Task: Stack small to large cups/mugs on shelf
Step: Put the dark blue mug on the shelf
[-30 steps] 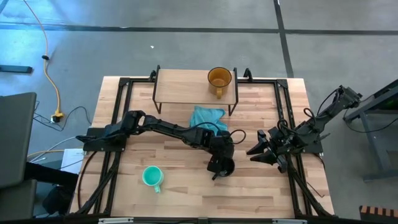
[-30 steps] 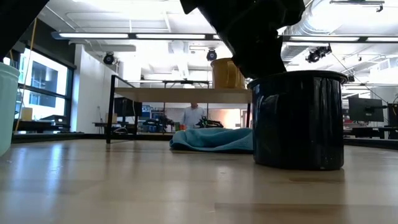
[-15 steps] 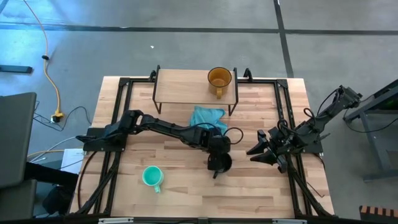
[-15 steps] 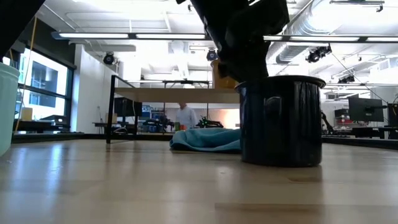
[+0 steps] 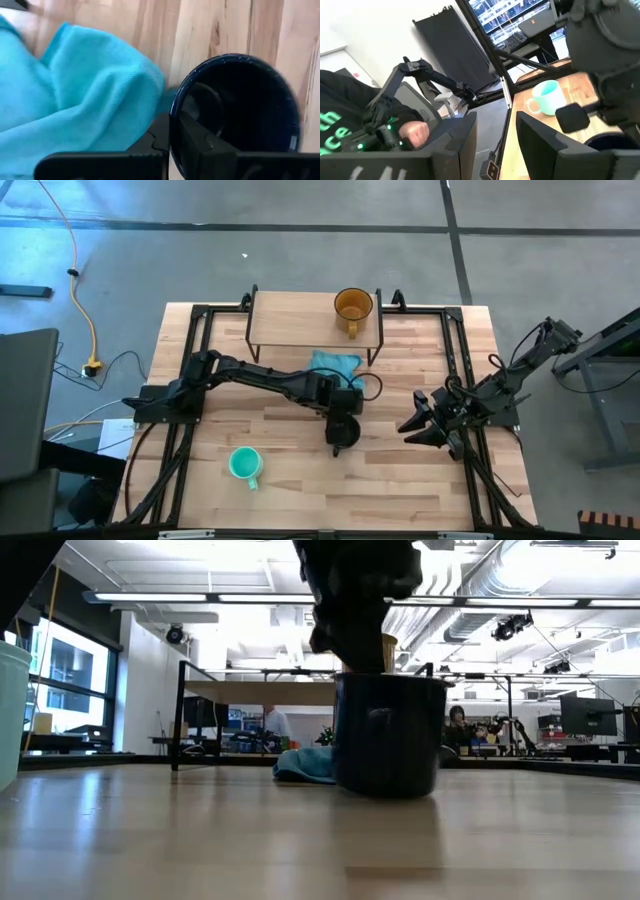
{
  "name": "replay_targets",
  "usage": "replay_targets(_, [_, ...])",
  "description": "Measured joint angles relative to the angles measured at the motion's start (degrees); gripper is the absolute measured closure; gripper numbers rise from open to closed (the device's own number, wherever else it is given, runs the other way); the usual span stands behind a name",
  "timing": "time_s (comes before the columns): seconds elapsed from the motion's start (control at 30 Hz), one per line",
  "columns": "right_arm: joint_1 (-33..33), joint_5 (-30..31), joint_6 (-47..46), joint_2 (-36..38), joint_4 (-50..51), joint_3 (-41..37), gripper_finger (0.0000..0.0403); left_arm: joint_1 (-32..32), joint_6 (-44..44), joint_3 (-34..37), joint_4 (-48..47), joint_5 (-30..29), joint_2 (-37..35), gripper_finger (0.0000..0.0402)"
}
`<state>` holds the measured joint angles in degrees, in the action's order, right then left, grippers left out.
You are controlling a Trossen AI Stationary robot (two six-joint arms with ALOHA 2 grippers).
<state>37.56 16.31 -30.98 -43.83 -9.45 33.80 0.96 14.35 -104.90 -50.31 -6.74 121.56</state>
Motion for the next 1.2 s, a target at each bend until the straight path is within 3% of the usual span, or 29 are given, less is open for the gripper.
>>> replay_targets(0.57, [0.0,-0.43,0.36,-0.04,0.2,0.0,0.0274,-1.93,1.9,0.07,-2.77,2.43,-3.84,0.04])
replay_targets(1.2, [0.48,-0.43,-0.33,-0.04,0.18,0.0,0.0274,-1.83,3.14,7.21,3.26,1.84,-3.76,0.04])
